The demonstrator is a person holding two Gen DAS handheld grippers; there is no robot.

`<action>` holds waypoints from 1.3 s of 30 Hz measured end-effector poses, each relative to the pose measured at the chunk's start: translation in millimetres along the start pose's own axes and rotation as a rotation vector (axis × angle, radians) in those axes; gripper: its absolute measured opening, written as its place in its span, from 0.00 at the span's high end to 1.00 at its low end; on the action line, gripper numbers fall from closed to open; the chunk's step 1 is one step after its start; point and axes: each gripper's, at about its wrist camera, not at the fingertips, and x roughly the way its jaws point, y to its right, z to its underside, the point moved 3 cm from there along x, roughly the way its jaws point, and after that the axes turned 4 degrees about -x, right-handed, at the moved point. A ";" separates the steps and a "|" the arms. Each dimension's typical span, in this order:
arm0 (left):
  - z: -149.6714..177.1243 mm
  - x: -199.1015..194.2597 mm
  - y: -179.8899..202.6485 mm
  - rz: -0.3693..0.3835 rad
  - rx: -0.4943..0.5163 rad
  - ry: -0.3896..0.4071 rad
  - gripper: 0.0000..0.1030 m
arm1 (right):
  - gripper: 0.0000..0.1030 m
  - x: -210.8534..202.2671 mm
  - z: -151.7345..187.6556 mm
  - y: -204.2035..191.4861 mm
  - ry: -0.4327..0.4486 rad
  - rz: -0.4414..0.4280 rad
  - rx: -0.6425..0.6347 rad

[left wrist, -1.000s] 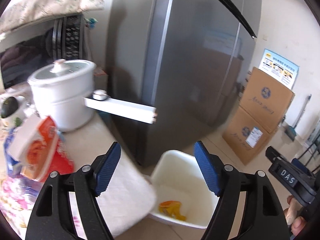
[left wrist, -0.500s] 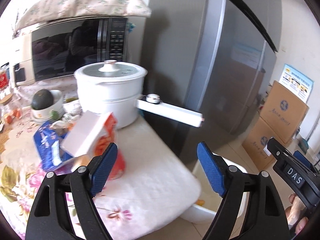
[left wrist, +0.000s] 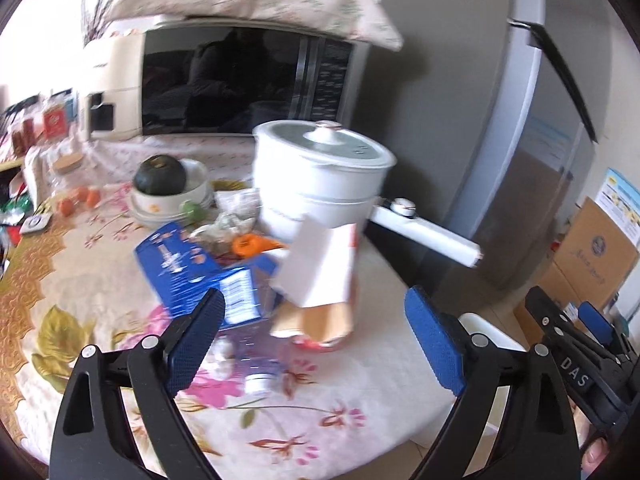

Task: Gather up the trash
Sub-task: 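Move both tools back over the table, then grasp the blue carton with the left tool and lift it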

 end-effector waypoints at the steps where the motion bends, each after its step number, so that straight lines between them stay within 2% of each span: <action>1: -0.4 1.7 -10.7 -0.008 -0.009 -0.012 0.14 | 0.07 1.5 -0.1 -7.0 -0.002 -0.009 -0.008; 3: -0.1 7.3 -24.4 -0.026 -0.002 -0.040 0.14 | 0.07 4.7 -0.1 -18.4 -0.008 -0.022 -0.023; 8: 5.3 23.1 -50.2 -0.081 0.113 -0.093 0.14 | 0.07 14.1 2.5 -37.8 -0.029 -0.036 -0.048; 12: 12.7 42.0 -54.7 -0.048 0.194 -0.182 0.14 | 0.07 22.4 1.2 -42.7 -0.052 -0.052 -0.027; 16: 28.3 70.5 -48.4 -0.076 0.368 -0.271 0.14 | 0.07 28.3 1.5 -46.1 -0.071 -0.061 -0.025; 18: 30.8 85.6 -46.9 -0.126 0.460 -0.274 0.14 | 0.07 31.6 1.7 -47.1 -0.080 -0.066 -0.027; 22: 29.0 112.7 -45.9 -0.158 0.568 -0.276 0.14 | 0.07 39.3 1.6 -49.6 -0.102 -0.081 -0.033; 26: 30.7 127.3 -44.1 -0.192 0.661 -0.218 0.14 | 0.07 46.4 3.5 -55.8 -0.126 -0.120 -0.046; 29: 28.3 132.3 -50.1 -0.149 0.621 -0.260 0.43 | 0.07 50.9 4.2 -64.4 -0.130 -0.151 -0.072; 30: 25.3 130.5 -53.0 -0.138 0.607 -0.251 0.51 | 0.07 51.5 4.2 -66.6 -0.131 -0.161 -0.077; 35: 6.7 108.1 -64.6 -0.071 0.498 -0.200 0.75 | 0.07 54.1 4.9 -82.9 -0.141 -0.228 -0.098; 39: -16.3 77.9 -86.3 -0.029 0.322 -0.139 0.82 | 0.07 59.7 7.5 -93.2 -0.187 -0.320 -0.069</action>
